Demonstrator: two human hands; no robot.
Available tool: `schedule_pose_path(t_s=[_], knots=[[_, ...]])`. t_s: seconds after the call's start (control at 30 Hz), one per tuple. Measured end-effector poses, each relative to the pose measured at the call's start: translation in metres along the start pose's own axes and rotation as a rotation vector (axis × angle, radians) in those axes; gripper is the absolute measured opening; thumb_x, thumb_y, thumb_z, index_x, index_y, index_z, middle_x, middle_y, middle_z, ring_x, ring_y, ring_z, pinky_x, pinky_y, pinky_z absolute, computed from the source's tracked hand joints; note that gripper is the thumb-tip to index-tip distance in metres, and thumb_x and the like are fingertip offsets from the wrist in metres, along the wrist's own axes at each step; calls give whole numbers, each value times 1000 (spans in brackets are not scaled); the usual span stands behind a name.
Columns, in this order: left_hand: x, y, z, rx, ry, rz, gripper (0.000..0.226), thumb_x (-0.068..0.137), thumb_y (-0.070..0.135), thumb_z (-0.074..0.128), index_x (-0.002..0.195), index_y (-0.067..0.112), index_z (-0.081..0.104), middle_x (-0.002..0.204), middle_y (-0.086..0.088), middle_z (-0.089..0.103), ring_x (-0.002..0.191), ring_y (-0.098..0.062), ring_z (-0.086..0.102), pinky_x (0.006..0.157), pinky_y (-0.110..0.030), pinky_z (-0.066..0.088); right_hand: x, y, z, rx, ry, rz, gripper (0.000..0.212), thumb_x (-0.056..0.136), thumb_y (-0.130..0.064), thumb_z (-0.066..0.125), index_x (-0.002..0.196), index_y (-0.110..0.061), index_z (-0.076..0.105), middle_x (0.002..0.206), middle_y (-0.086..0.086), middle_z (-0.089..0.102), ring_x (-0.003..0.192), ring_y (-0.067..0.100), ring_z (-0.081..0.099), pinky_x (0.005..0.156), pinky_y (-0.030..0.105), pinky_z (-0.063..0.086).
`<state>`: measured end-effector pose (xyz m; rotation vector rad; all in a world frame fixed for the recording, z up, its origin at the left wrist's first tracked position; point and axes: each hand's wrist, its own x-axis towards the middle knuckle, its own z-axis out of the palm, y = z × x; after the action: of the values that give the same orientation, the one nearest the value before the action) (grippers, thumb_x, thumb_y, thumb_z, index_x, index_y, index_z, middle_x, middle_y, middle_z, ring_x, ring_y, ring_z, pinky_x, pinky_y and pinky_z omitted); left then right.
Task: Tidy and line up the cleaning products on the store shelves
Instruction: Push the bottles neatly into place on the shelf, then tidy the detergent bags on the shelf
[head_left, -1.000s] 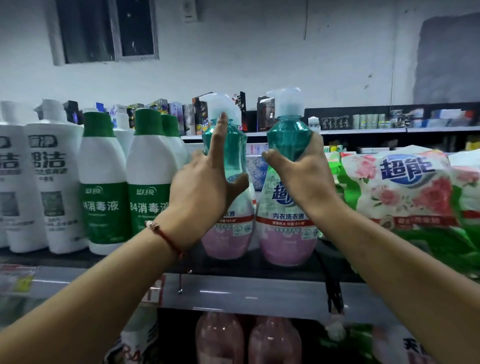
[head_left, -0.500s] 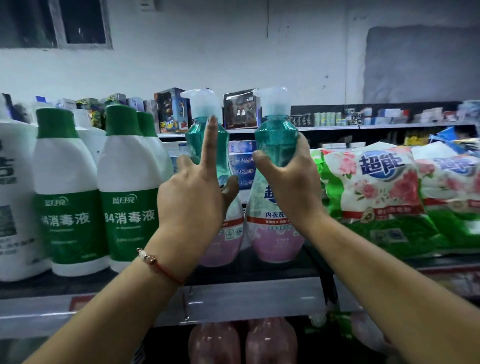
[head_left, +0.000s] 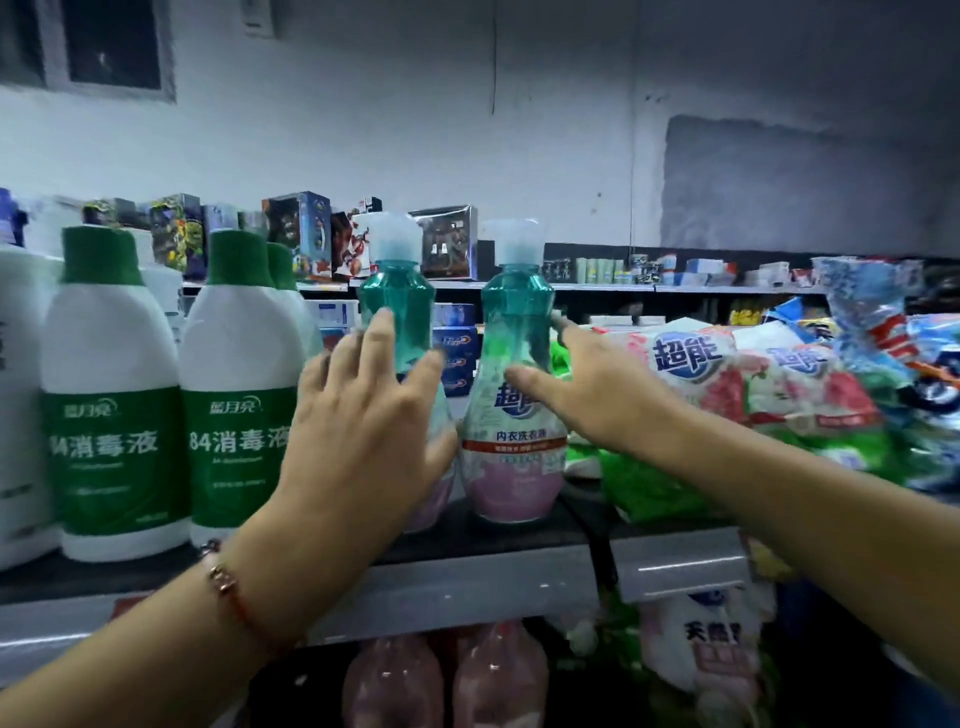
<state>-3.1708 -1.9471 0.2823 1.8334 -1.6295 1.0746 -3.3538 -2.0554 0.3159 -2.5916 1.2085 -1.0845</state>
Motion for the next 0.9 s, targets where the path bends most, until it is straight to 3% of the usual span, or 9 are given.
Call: schedule_pose_path(t_s=[0.07, 0.2, 0.37, 0.47, 0.5, 0.6, 0.73, 0.83, 0.9], knots=[[0, 15, -3, -44, 126, 150, 62, 86, 53, 51, 138, 19, 58, 143, -22, 51, 127, -41, 53, 104, -54, 43, -8, 14, -31, -198, 31, -117, 67, 95, -57, 53, 147, -16, 47, 146, 6, 52, 132, 21, 48, 107, 31, 36], [12, 80, 14, -140, 12, 425, 63, 85, 59, 46, 136, 22, 59, 140, -18, 56, 127, -38, 56, 104, -50, 47, 15, 65, -86, -308, -52, -132, 45, 97, -52, 53, 127, -21, 67, 134, 1, 63, 122, 20, 57, 102, 32, 42], [58, 171, 70, -70, -4, 607, 72, 89, 66, 42, 147, 22, 47, 156, -22, 38, 142, -44, 37, 114, -58, 34, 78, 140, -106, -444, -334, -8, 65, 97, -66, 39, 119, -10, 65, 121, 5, 63, 114, 26, 58, 101, 38, 44], [81, 200, 96, -2, 3, 650, 74, 92, 71, 34, 154, 31, 37, 164, -17, 20, 152, -41, 15, 121, -57, 19, 101, 171, -104, -137, -522, 108, 101, 70, -90, 50, 138, -16, 56, 144, 2, 54, 129, 24, 53, 112, 46, 39], [85, 204, 101, 12, 12, 655, 74, 93, 72, 34, 156, 33, 32, 165, -16, 15, 153, -39, 9, 123, -55, 13, 109, 181, -103, -15, -583, 144, 99, 70, -89, 53, 139, -18, 55, 146, 1, 54, 129, 24, 54, 112, 47, 40], [84, 207, 102, 19, 46, 660, 75, 94, 72, 38, 157, 33, 28, 166, -14, 13, 155, -34, 6, 124, -53, 7, 129, 193, -106, 125, -745, 131, 62, 91, -66, 53, 130, -18, 61, 130, 3, 67, 119, 25, 64, 108, 42, 47], [83, 208, 101, 52, 52, 679, 76, 95, 72, 37, 159, 32, 22, 167, -12, 10, 155, -33, 3, 125, -52, 5, 151, 197, -114, 86, -972, 117, 67, 85, -63, 65, 137, -20, 56, 136, 6, 63, 123, 24, 61, 113, 44, 42], [84, 210, 98, 53, 53, 676, 78, 95, 70, 41, 158, 29, 25, 167, -12, 12, 155, -32, 4, 125, -52, 7, 157, 191, -119, 26, -953, 69, 59, 84, -52, 70, 130, -17, 60, 128, 6, 67, 117, 23, 64, 106, 39, 46], [84, 210, 99, 71, 30, 669, 79, 94, 71, 42, 159, 30, 23, 167, -12, 10, 155, -31, 2, 125, -52, 8, 160, 184, -126, 41, -740, -47, 36, 86, -34, 73, 113, -11, 67, 109, 7, 72, 99, 23, 67, 89, 33, 50]])
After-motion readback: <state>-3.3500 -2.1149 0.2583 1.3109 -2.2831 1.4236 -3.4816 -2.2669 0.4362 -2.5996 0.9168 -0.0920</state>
